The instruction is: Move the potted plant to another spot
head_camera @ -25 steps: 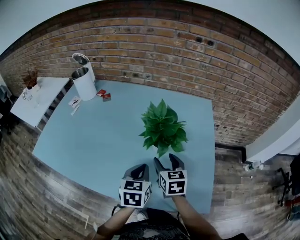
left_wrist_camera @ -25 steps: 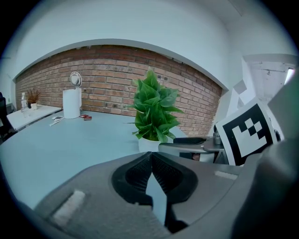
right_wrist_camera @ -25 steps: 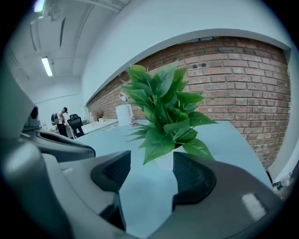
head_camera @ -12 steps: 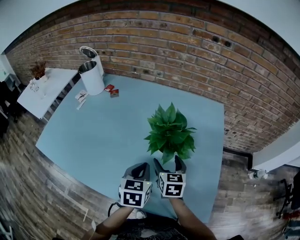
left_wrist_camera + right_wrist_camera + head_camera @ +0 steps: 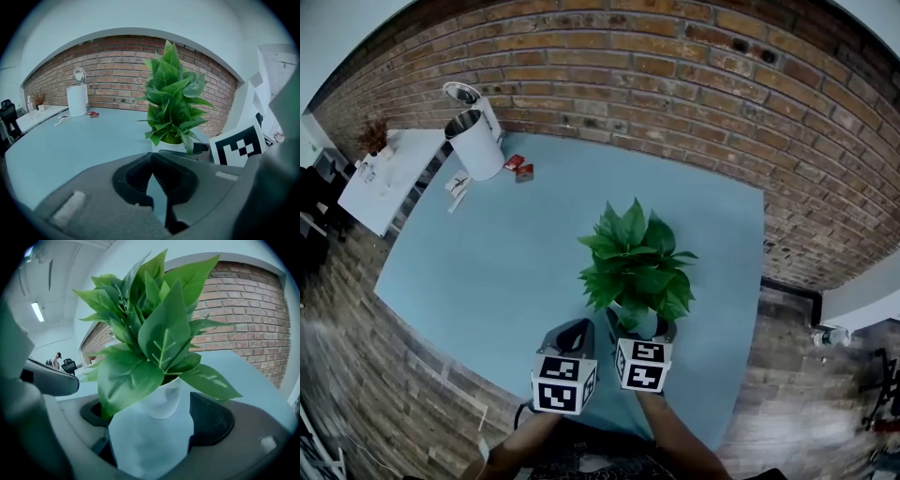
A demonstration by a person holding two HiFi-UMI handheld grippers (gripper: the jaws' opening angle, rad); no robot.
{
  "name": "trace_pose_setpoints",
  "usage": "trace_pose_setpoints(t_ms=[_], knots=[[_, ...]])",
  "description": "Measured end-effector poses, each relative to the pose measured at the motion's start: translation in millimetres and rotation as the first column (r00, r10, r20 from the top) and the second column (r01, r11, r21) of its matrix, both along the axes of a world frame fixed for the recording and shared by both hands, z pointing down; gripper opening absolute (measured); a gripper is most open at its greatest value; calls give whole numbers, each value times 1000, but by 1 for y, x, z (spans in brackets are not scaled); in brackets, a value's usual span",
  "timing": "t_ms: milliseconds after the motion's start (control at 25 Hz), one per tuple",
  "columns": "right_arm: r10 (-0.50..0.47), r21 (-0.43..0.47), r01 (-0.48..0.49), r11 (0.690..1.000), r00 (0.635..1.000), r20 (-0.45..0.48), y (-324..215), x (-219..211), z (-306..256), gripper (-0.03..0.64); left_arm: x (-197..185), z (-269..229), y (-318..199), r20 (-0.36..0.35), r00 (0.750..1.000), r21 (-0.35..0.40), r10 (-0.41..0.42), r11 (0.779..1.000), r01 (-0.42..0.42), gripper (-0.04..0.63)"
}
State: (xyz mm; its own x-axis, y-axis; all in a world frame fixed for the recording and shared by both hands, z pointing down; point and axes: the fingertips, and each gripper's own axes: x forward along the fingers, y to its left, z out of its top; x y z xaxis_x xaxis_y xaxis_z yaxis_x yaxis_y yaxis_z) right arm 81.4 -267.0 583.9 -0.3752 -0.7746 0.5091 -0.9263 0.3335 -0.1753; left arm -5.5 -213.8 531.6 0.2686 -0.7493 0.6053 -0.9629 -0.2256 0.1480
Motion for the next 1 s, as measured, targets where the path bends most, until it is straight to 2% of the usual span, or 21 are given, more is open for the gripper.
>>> trace_pose_setpoints(t_ms=[360,520,800,1000], knots=[[-21,47,22,999,1000,-21,-12,-4,3,477,4,9,-7,-2,1000,-33,31,999,-31,-2],[-4,65,7,998,999,-48,-20,-3,5,488,4,15,-7,-10,997,-48,77,996,-78,-2],[48,46,-44,998,995,-87,-24,-6,13,489,-2,20,-10,-23,987,-52,161,985,-162,-2],[79,39,-75,996,990,-115,-25,-4,15,451,-11,19,-14,-33,980,-47,195,979,-196,-2]])
